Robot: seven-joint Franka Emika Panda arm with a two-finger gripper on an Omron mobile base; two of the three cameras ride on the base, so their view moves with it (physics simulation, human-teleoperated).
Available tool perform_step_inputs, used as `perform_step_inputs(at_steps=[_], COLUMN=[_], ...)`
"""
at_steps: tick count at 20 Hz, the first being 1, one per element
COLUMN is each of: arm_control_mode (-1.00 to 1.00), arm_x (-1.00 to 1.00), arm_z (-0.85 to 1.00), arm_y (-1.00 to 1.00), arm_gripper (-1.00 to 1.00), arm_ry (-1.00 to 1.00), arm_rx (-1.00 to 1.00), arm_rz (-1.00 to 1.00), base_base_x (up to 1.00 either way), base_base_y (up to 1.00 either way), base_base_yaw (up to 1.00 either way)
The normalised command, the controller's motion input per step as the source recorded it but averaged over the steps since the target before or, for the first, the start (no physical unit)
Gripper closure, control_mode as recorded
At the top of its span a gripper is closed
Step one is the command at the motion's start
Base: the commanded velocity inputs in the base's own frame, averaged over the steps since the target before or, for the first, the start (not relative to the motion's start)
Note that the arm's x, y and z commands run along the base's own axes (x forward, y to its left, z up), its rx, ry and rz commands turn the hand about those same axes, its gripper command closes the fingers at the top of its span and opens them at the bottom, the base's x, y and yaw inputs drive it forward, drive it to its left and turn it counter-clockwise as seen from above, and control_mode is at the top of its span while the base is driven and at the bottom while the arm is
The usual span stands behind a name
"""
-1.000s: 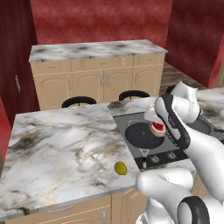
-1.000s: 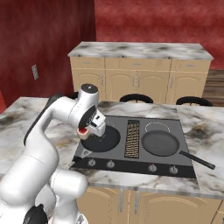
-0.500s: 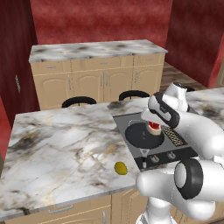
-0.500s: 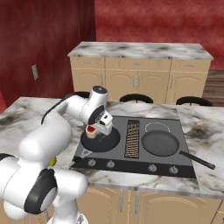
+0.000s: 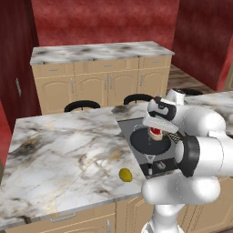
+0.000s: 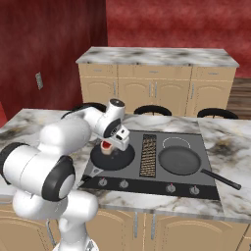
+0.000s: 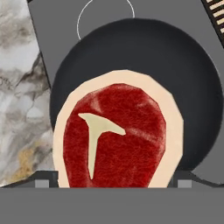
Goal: Place both pans onto different burners. Then place the lemon and the steak on different pans.
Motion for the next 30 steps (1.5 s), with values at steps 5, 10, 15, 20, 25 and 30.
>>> perform_step_inputs(at_steps=[5, 10, 15, 20, 25, 30], arm_control_mode=[-1.0, -1.0, -1.0, -1.0, -1.0, -1.0], arm_x=[0.41, 0.36, 0.28, 0.2, 0.22, 0.2], arm_z=[-0.33, -0.29, -0.31, -0.31, -0.3, -0.31], arm_y=[0.0, -0.01, -0.07, -0.08, -0.01, 0.0], arm_gripper=[1.0, 1.0, 1.0, 1.0, 1.0, 1.0], arm_ry=[0.01, 0.0, 0.0, 0.0, 0.01, 0.03], arm_rx=[0.0, 0.0, 0.0, 0.0, 0.0, 0.0], arm_rz=[0.04, 0.04, 0.03, 0.03, 0.03, 0.02], base_base_x=[0.0, 0.0, 0.0, 0.0, 0.0, 0.0], base_base_y=[0.0, 0.0, 0.0, 0.0, 0.0, 0.0], base_base_yaw=[0.0, 0.0, 0.0, 0.0, 0.0, 0.0])
